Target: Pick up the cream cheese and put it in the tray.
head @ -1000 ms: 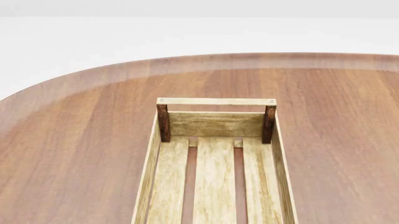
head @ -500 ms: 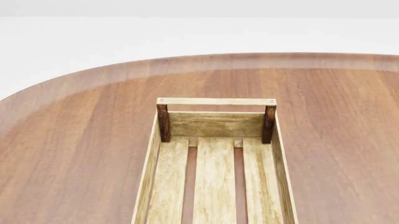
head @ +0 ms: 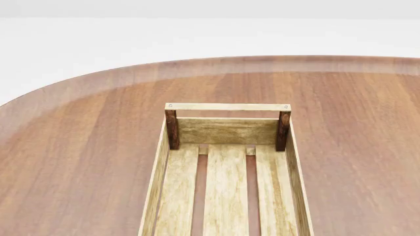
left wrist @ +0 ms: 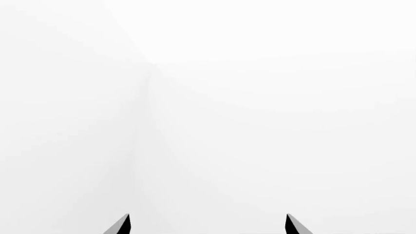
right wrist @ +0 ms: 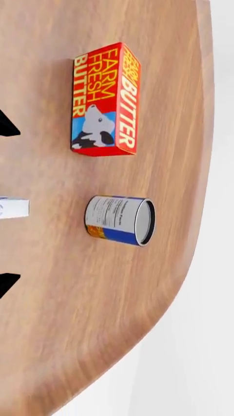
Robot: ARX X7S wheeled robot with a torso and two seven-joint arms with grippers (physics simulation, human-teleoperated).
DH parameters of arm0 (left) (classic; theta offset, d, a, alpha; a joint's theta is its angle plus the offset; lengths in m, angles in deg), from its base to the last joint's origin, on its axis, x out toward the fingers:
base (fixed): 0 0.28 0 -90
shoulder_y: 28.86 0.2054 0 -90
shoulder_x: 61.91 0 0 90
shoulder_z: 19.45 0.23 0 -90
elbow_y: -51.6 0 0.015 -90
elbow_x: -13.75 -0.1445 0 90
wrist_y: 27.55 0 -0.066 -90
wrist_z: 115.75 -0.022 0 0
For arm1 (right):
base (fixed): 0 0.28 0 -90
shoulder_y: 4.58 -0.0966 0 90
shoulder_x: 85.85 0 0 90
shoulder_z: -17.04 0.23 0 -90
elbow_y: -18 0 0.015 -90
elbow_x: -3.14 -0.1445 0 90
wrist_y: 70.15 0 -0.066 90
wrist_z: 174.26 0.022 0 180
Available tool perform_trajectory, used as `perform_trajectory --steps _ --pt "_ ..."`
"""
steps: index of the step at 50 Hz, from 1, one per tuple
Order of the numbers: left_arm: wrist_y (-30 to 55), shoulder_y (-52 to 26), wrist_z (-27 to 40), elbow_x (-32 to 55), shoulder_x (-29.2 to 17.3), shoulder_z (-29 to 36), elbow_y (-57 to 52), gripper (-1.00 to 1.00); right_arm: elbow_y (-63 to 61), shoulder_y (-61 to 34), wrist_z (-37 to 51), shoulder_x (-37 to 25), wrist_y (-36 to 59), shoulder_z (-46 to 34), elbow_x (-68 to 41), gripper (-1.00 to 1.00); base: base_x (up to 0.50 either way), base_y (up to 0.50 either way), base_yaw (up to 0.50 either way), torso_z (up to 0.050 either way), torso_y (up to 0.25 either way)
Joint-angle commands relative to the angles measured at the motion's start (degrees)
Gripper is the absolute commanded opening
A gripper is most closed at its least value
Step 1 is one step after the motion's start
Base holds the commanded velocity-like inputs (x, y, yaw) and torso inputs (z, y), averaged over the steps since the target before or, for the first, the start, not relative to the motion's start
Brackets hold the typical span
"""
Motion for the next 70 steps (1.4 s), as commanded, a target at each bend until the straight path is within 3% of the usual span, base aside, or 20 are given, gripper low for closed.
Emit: perform_trajectory --steps 1,70 --pt "0.1 -0.1 0.1 -0.3 0.0 0.3 0.1 1.0 -0.4 1.4 0.4 -0.9 0.6 1.6 -1.0 1.0 0.0 0.0 0.0 0.0 0.0" --pt "0.7 -0.6 0.8 -0.9 -0.4 1.1 0.4 1.0 18.5 -5.0 -8.4 -2.6 -1.9 1.5 -6.2 1.0 0.0 0.0 0.0 0.0 0.0"
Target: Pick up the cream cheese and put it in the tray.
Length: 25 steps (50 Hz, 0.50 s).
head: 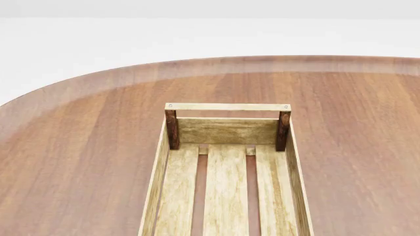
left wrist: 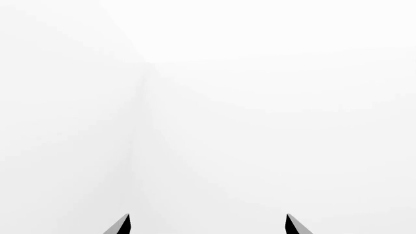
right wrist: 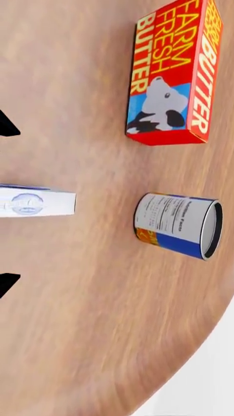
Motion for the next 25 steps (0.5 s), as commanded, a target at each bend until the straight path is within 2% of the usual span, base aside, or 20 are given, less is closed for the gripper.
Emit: perform_trajectory --steps 1,25 --pt "0.1 -0.1 0.1 -0.1 -0.1 0.2 0.0 1.0 2.6 -1.1 -0.8 0.0 -0.7 0.1 -0.4 1.0 0.0 0.0 0.0 0.0 0.0" --pt "-0.1 0.2 0.6 -0.1 -0.3 0.2 -0.3 1.0 10.1 -4.1 -2.4 -0.2 -2.5 -0.2 0.0 1.0 0.0 0.0 0.0 0.0 0.0"
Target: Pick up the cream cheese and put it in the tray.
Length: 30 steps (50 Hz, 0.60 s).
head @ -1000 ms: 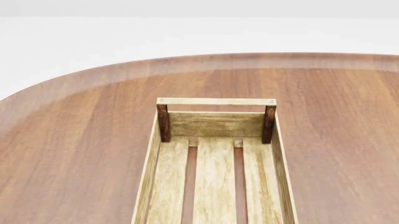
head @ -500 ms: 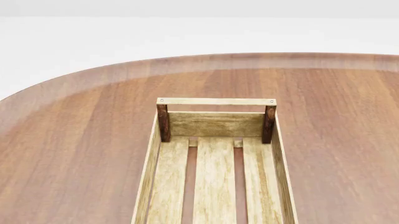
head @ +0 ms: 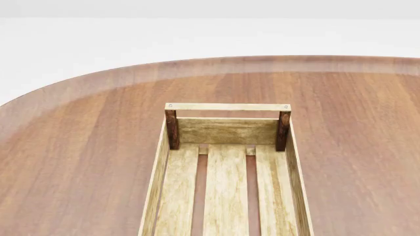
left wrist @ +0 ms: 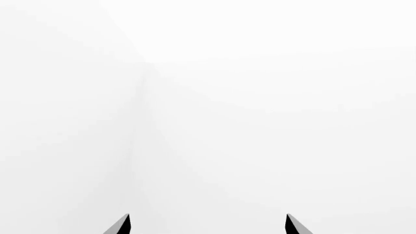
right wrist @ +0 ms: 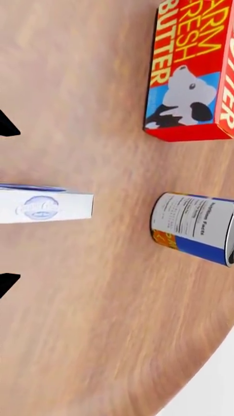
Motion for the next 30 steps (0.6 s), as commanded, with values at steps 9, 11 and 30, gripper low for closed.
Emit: perform_trajectory --steps 9,11,30 --pt "-0.1 0.1 0.3 -0.1 -0.2 0.1 0.0 1.0 4.7 -1.8 -0.9 -0.2 -1.1 -0.1 0.2 1.0 0.0 0.0 0.0 0.0 0.0" --pt "0.0 0.0 0.3 0.0 -0.2 0.1 0.0 1.0 4.7 -1.7 -0.9 -0.2 -1.2 0.0 0.0 1.0 0.0 0.0 0.0 0.0 0.0" --pt "0.0 -0.3 0.5 -0.1 -0.3 0.4 0.4 1.0 9.2 -3.6 -2.5 0.1 -3.4 -0.2 0.1 -1.0 0.0 0.0 0.0 0.0 0.0"
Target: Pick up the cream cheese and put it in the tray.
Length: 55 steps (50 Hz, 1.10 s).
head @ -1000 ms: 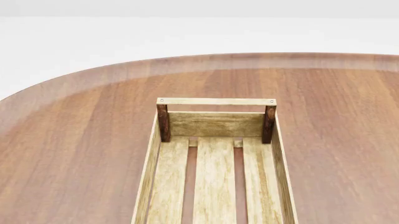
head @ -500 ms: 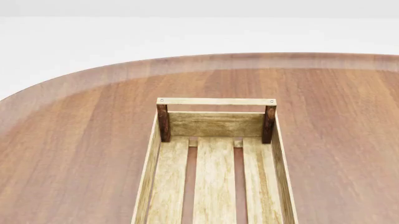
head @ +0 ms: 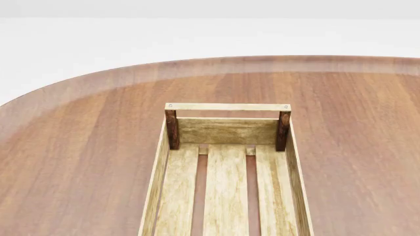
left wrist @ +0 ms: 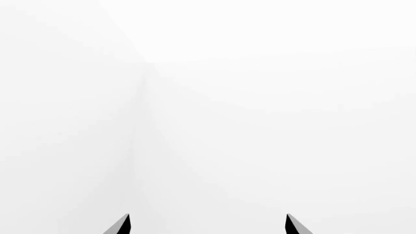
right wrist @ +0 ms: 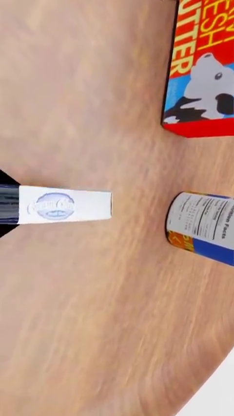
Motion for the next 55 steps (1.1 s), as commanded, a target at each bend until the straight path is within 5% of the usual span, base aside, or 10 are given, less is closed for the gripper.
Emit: perform_trajectory --steps 1,23,55 --pt "0.0 -0.2 0.2 0.0 -0.1 0.1 0.2 1.0 2.0 -0.8 -1.0 0.3 -1.5 0.0 -0.1 -1.0 0.0 0.0 0.0 0.0 0.0" --pt "0.3 0.0 0.7 0.3 -0.3 -0.1 -0.3 1.0 -23.4 10.0 4.3 0.3 0.8 -0.4 0.4 -1.0 0.0 0.0 0.0 0.0 0.0" --pt "0.0 0.2 1.2 0.8 -1.0 -0.3 -0.6 1.0 -37.3 16.1 5.8 1.2 -6.6 -0.6 5.0 -1.0 0.0 0.0 0.0 0.0 0.0"
